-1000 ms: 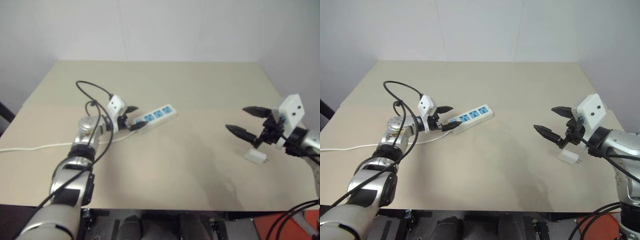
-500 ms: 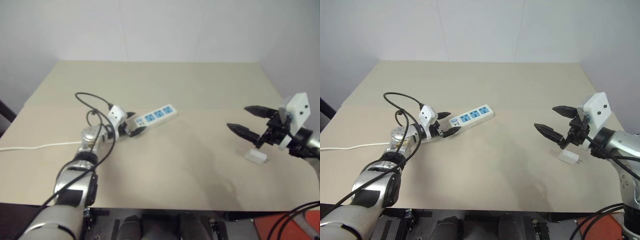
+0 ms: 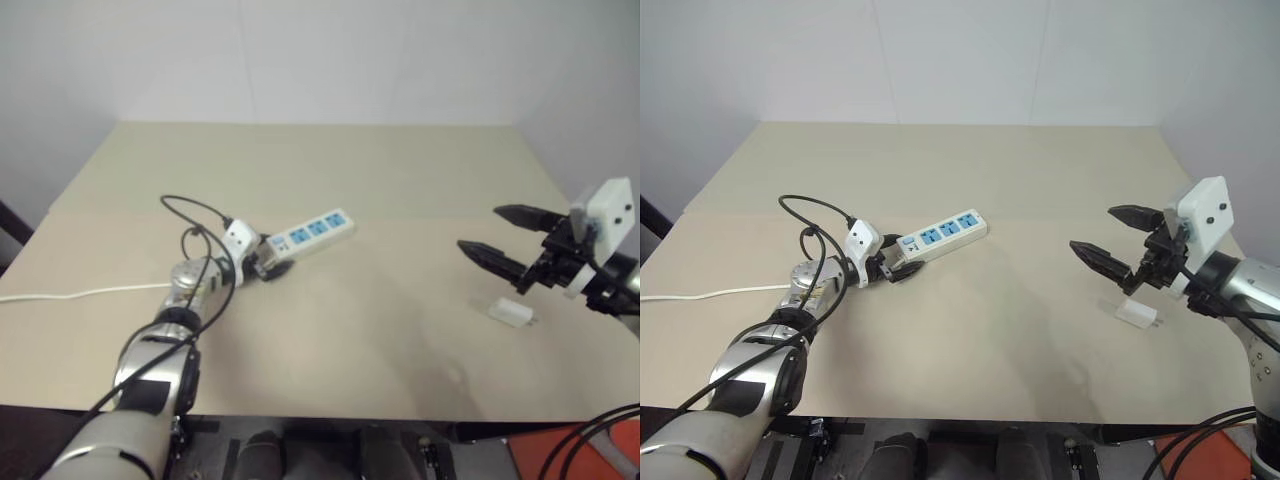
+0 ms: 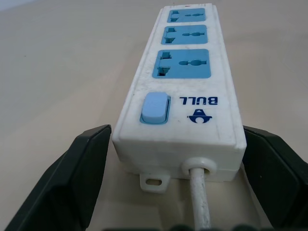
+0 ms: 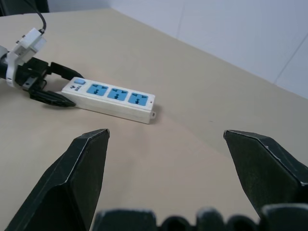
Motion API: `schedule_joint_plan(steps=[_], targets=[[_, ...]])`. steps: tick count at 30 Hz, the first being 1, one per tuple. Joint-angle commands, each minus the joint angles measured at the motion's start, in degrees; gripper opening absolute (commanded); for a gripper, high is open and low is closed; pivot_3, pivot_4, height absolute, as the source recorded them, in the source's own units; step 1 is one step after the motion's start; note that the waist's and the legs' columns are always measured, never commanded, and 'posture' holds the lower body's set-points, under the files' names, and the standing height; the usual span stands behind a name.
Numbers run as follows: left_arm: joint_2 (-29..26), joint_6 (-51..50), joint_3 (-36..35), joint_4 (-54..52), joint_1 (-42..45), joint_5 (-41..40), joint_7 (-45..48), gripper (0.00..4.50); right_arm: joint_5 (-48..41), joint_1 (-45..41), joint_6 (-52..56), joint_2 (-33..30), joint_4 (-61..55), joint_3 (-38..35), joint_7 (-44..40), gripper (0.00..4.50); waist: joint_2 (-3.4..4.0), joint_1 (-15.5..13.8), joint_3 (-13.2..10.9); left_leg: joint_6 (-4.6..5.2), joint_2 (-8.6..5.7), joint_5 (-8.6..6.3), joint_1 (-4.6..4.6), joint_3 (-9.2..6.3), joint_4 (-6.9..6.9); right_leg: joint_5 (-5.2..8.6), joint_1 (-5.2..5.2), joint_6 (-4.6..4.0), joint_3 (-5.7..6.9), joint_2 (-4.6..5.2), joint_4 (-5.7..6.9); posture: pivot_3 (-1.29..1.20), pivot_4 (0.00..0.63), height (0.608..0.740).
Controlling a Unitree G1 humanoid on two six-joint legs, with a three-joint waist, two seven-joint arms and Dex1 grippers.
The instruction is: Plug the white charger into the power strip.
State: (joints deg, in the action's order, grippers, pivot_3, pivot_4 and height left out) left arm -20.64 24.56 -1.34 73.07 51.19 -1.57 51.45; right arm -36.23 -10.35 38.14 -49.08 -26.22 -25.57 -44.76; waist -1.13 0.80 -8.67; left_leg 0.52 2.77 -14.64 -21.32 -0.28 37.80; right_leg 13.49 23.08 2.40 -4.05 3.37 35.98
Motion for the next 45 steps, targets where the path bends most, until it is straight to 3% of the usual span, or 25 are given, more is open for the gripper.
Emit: schedule_joint_plan(steps=[1, 5, 6, 14, 19, 26, 31, 36, 40, 45], targets=[[0.4, -0.6, -0.7, 0.7, 0.5, 0.5, -0.1, 4.26, -1.9, 0.1, 0.9, -0.9, -2.9, -2.7, 1.2, 4.46, 0.0, 0.0, 0.0, 0.0, 0.0, 0.0, 0.0, 0.0, 0.0, 0.0, 0.0, 0.0, 0.0, 0.0, 0.0, 0.0, 0.15, 0.74], [0.8, -0.8, -0.9, 0.8, 0.4, 0.5, 0.5, 3.31, -2.7, 0.6, 1.5, -1.1, -3.9, -3.0, 1.9, 4.46, 0.0, -0.1, 0.0, 0.0, 0.0, 0.0, 0.01, 0.0, 0.0, 0.0, -0.02, 0.0, 0.0, 0.0, 0.0, 0.0, 0.15, 0.74], [1.0, -0.9, -1.0, 0.8, 0.4, 0.6, 0.6, 3.28, -2.8, 0.7, 1.6, -1.1, -4.1, -3.1, 2.0, 4.46, 0.0, -0.2, 0.0, 0.0, 0.0, 0.0, 0.0, 0.0, 0.0, 0.0, -0.01, 0.0, 0.0, 0.0, -0.01, 0.0, 0.15, 0.74], [1.4, -1.2, -1.4, 0.1, 0.2, 0.5, 3.1, 3.28, -3.8, 1.4, 2.4, -1.6, -5.3, -4.0, 2.9, 4.46, 0.0, -0.2, 0.0, 0.0, -0.01, 0.0, -0.01, 0.0, 0.0, 0.0, -0.02, 0.01, 0.0, 0.01, -0.03, 0.0, 0.15, 0.74], [2.0, -0.6, -1.8, -3.5, -1.3, -2.2, 14.1, 3.28, -3.9, 2.0, 2.0, -1.5, -5.2, -3.9, 3.2, 4.46, 0.0, -0.3, 0.0, 0.0, -0.01, 0.0, -0.04, 0.0, 0.0, 0.0, 0.0, 0.01, 0.01, 0.01, -0.05, 0.0, 0.15, 0.74], [2.8, -3.4, -0.9, -17.1, -9.2, -7.0, 27.1, 3.28, -3.7, 1.4, 1.4, -1.2, -4.2, -2.8, 3.1, 4.46, 0.01, -0.1, 0.0, 0.0, -0.01, 0.0, -0.09, 0.0, -0.01, 0.01, 0.03, 0.0, 0.01, 0.02, -0.11, 0.0, 0.15, 0.74], [1.8, -8.1, 1.3, -28.2, -15.6, -8.8, 30.4, 3.28, -4.0, 0.7, 1.3, -1.0, -3.7, -2.2, 2.9, 4.46, 0.01, -0.1, 0.0, 0.0, 0.0, 0.0, -0.07, 0.0, 0.0, 0.0, 0.02, 0.0, -0.01, 0.02, -0.08, 0.0, 0.15, 0.74], [-0.6, -6.6, 4.6, -29.9, -17.9, -6.8, 32.5, 3.28, -4.2, 0.1, 1.2, -0.8, -3.4, -1.3, 2.8, 4.46, 0.03, 0.0, 0.0, 0.0, 0.0, 0.0, -0.01, -0.01, 0.0, 0.01, 0.0, 0.0, -0.01, 0.01, -0.06, 0.0, 0.15, 0.74], [-1.7, -3.5, 6.6, -27.4, -16.9, -5.0, 32.3, 4.47, -4.4, -0.2, 1.3, -0.8, -3.3, -1.1, 2.8, 4.46, 0.05, 0.2, 0.0, 0.0, 0.0, 0.0, 0.0, 0.0, 0.0, 0.01, -0.01, 0.0, -0.02, 0.01, -0.07, 0.0, 0.15, 0.74], [0.3, 0.1, 6.3, -22.7, -13.6, -5.7, 31.0, 4.47, -4.6, 0.1, 1.6, -1.0, -3.6, -1.6, 2.7, 4.46, 0.11, 0.0, 0.1, 0.0, 0.0, 0.0, 0.05, 0.0, 0.0, 0.01, -0.07, 0.0, -0.02, 0.01, -0.07, 0.0, 0.15, 0.74]])
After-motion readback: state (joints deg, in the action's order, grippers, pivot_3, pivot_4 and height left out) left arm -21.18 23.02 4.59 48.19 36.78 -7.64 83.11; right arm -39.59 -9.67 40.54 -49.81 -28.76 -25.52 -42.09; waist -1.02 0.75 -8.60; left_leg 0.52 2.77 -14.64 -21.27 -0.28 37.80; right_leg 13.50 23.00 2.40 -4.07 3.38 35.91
